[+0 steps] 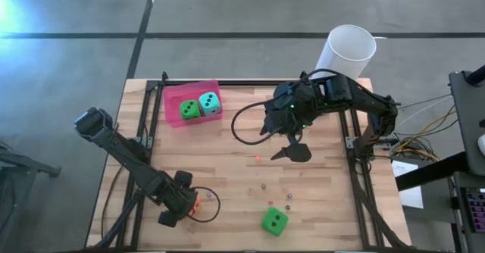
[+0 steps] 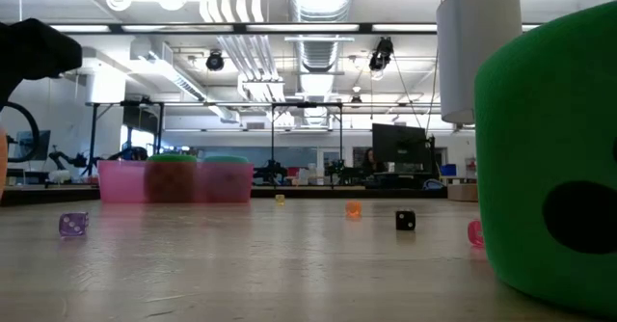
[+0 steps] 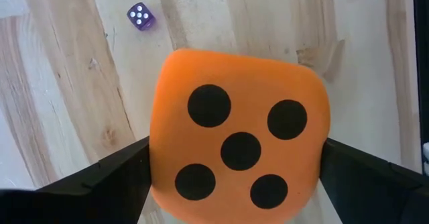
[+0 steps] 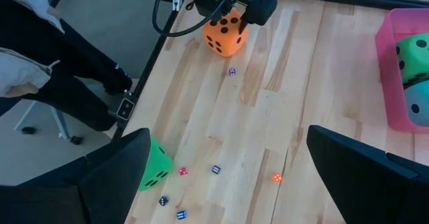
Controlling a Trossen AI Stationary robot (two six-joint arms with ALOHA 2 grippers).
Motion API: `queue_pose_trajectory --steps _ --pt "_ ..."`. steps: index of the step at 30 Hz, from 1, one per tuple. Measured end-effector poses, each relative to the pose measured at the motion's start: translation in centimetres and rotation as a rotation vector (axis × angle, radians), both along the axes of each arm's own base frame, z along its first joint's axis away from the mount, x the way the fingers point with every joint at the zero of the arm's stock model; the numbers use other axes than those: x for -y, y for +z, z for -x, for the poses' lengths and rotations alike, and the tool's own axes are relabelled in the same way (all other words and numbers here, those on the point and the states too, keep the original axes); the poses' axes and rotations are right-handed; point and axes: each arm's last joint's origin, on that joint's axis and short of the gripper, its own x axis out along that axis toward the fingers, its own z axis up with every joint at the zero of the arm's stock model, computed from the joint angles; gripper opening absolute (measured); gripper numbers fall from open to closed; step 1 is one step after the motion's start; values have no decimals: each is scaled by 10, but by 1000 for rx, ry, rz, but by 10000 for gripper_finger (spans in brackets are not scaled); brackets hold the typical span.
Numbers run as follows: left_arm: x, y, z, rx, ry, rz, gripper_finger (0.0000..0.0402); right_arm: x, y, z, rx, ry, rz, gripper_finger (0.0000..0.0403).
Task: Pick & Place Dice
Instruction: Put the big orange dice into the red bin
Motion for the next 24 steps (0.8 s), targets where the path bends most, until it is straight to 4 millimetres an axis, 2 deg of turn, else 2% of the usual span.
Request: queue_pose_trajectory --steps 6,15,20,24 --pt "-6 7 0 1 77 32 374 0 0 0 0 -1 -1 400" --pt "-27 25 0 17 213 67 373 0 0 0 1 -1 -1 400" --pt "-44 37 -3 44 298 102 372 0 0 0 1 -1 -1 400" --pt "-66 50 -8 90 385 142 370 0 0 0 1 -1 -1 400"
